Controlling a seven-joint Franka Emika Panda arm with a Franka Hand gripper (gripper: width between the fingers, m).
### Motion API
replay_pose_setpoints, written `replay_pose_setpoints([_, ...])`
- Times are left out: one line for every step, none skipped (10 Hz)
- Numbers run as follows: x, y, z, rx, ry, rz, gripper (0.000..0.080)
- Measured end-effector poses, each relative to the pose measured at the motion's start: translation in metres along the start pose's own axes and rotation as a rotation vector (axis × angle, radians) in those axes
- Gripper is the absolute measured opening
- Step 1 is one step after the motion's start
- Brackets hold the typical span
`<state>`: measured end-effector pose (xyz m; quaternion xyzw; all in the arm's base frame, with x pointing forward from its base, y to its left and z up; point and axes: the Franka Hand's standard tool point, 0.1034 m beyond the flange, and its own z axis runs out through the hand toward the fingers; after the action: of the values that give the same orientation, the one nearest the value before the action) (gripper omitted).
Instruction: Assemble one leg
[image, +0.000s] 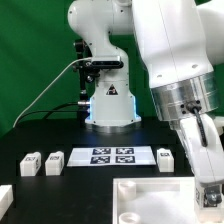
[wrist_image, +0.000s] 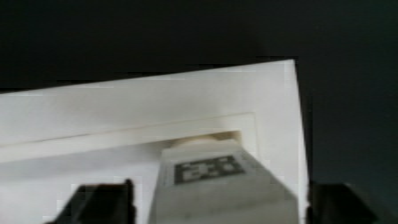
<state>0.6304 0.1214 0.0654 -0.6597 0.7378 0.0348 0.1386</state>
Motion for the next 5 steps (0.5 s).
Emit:
replay_pose_setpoints([0.0026,0.0001,0.0003,-0.002,0.003,-0.150,0.0510])
replay_pose_setpoints([0.0047,0.0003,-0.0001,-0.013,0.007,-0.371,0.0626])
replay_pose_setpoints([0.0048,-0.0015,-0.0015,-0.018,0.012,-0.585,0.0642])
replay_pose_setpoints([0.0043,-0.0015,-0.0013,-0.022,0.016,-0.728,0.0648])
replay_pose_setpoints([0.0054,-0.0016,-0.0011,-0.023,0.015,-0.835,0.0648])
